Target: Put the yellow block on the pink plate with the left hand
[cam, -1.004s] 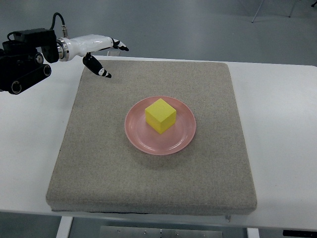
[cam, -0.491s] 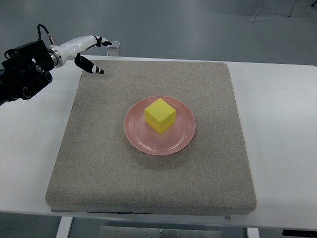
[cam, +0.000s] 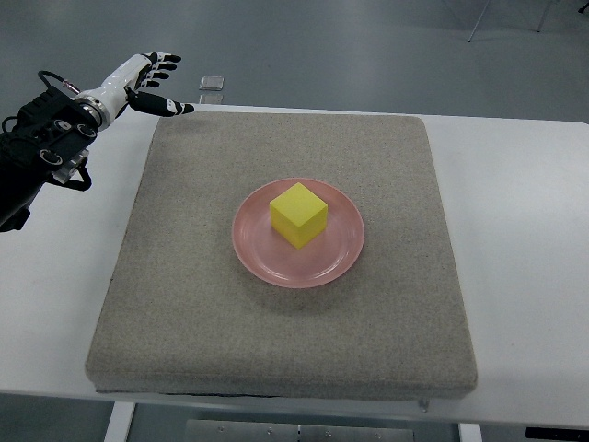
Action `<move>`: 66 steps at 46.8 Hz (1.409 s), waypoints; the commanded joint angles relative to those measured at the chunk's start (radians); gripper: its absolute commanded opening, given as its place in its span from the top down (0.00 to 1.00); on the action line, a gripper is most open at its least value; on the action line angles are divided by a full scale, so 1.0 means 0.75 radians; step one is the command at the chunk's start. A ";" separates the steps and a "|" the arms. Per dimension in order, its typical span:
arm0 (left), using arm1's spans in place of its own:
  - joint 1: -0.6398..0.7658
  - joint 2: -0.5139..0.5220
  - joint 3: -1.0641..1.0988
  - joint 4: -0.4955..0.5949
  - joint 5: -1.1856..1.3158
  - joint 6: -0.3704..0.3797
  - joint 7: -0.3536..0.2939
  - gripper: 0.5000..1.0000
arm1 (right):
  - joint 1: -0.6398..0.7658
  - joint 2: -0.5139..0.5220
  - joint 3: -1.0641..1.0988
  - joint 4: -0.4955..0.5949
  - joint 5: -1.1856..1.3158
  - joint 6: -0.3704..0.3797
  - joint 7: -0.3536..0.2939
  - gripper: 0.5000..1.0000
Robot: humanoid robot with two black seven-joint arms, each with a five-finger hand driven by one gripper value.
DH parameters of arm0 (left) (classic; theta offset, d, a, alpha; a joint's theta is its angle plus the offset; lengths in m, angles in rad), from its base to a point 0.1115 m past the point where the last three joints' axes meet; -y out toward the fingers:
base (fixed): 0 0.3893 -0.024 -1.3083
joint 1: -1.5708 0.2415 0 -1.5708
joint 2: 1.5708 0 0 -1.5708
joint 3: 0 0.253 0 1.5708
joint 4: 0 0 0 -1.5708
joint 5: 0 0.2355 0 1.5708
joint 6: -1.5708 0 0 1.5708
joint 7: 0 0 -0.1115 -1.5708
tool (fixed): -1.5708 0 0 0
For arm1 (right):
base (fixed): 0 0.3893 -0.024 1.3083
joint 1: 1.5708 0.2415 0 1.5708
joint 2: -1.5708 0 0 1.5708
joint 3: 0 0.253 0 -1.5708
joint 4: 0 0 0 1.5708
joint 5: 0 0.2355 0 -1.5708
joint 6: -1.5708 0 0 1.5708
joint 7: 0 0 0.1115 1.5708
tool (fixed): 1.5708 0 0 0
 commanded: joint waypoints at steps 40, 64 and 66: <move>0.187 -0.041 -0.674 0.063 -0.432 -0.305 -0.040 0.23 | 0.000 0.000 0.000 0.000 0.000 0.000 0.000 0.15; 0.153 -0.041 -0.694 0.065 -0.430 -0.307 -0.040 0.14 | 0.000 0.000 0.000 0.000 0.000 0.000 0.000 0.15; 0.153 -0.044 -0.694 0.065 -0.430 -0.307 -0.040 0.14 | 0.000 0.000 0.000 0.000 0.000 0.000 0.000 0.15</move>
